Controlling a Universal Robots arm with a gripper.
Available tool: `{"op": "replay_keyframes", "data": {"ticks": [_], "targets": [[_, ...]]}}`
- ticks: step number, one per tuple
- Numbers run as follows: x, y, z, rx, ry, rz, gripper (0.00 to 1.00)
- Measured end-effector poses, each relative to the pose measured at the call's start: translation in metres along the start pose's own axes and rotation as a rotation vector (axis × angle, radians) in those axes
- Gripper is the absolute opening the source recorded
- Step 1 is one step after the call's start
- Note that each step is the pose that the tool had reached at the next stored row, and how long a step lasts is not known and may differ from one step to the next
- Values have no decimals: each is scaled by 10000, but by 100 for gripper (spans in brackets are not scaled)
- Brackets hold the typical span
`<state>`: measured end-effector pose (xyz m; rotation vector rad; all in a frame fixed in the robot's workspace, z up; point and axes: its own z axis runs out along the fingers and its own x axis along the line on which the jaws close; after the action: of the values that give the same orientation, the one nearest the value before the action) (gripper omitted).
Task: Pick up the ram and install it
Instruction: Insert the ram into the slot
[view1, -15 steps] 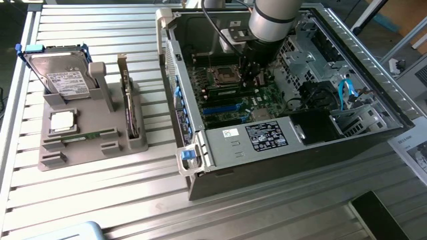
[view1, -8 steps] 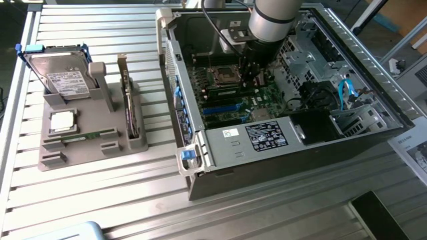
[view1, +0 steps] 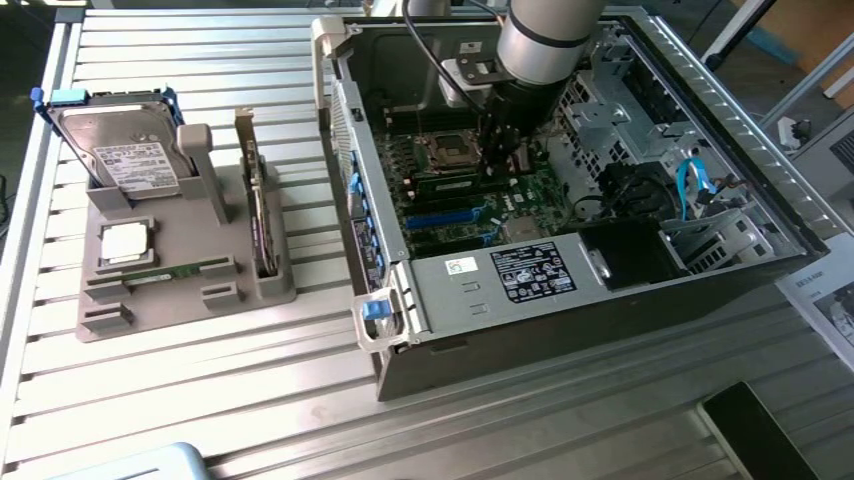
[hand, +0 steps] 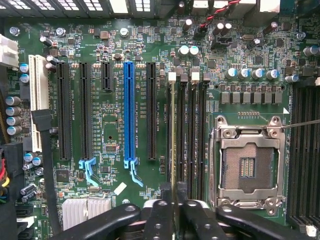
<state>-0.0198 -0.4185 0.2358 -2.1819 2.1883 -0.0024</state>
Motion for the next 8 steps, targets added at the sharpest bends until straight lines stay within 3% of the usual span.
{"op": "replay_keyframes", "data": {"ticks": [1, 2, 8], "targets": [[0, 0, -1, -1, 2, -1, 19], [0, 0, -1, -2, 2, -1, 26], [1, 0, -1, -2, 3, -1, 26]]}}
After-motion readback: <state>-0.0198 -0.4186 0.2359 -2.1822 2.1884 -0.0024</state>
